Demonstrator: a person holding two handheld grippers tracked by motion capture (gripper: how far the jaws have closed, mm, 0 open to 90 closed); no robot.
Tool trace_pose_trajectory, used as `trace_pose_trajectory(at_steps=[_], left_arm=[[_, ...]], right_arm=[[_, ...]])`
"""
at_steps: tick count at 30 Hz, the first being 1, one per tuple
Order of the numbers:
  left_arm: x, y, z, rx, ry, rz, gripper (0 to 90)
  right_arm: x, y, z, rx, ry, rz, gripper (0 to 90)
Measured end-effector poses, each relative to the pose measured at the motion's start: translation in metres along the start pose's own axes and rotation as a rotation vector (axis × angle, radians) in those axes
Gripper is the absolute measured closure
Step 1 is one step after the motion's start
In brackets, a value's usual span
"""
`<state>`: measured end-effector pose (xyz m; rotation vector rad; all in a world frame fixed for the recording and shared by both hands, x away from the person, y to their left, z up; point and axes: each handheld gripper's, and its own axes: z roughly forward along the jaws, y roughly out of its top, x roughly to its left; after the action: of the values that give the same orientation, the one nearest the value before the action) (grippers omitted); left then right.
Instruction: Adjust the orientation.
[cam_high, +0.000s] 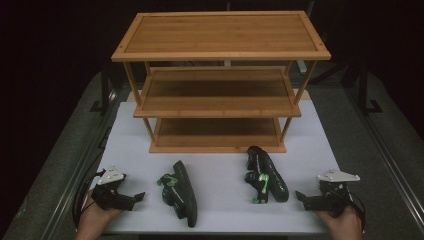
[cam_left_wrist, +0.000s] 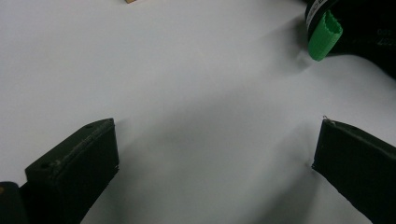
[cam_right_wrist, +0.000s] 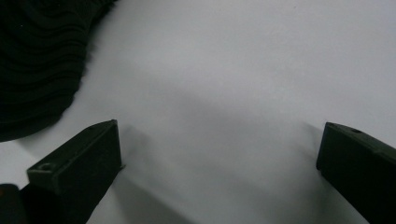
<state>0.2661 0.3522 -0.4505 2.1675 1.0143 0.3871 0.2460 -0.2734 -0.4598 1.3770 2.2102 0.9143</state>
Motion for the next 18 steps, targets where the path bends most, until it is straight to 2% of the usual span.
trace_pose_trajectory(at_steps=[5, 7, 8, 11, 12, 15, 18], left_arm=[[-0.001, -0.003, -0.006, -0.01, -0.007, 0.006, 4.9], [-0.002, -0.003, -0.01, -0.016, -0.028, 0.005, 6.2], [-0.003, -0.003, -0.016, -0.031, -0.052, 0.014, 15.0], [-0.004, -0.002, -0.02, -0.044, -0.064, 0.02, 15.4], [-0.006, -0.001, -0.023, -0.065, -0.083, 0.029, 24.3], [-0.01, 0.001, -0.026, -0.068, -0.097, 0.04, 28.1], [-0.016, 0.006, -0.031, -0.087, -0.135, 0.067, 38.5]], right_arm=[[0.0, 0.0, 0.0, 0.0, 0.0, 0.0, 0.0], [0.0, 0.0, 0.0, 0.0, 0.0, 0.0, 0.0], [0.0, 0.0, 0.0, 0.0, 0.0, 0.0, 0.0], [0.0, 0.0, 0.0, -0.002, 0.0, 0.0, 0.0], [0.0, 0.0, 0.0, 0.0, 0.0, 0.0, 0.0], [0.0, 0.0, 0.0, 0.0, 0.0, 0.0, 0.0], [0.0, 0.0, 0.0, 0.0, 0.0, 0.0, 0.0]])
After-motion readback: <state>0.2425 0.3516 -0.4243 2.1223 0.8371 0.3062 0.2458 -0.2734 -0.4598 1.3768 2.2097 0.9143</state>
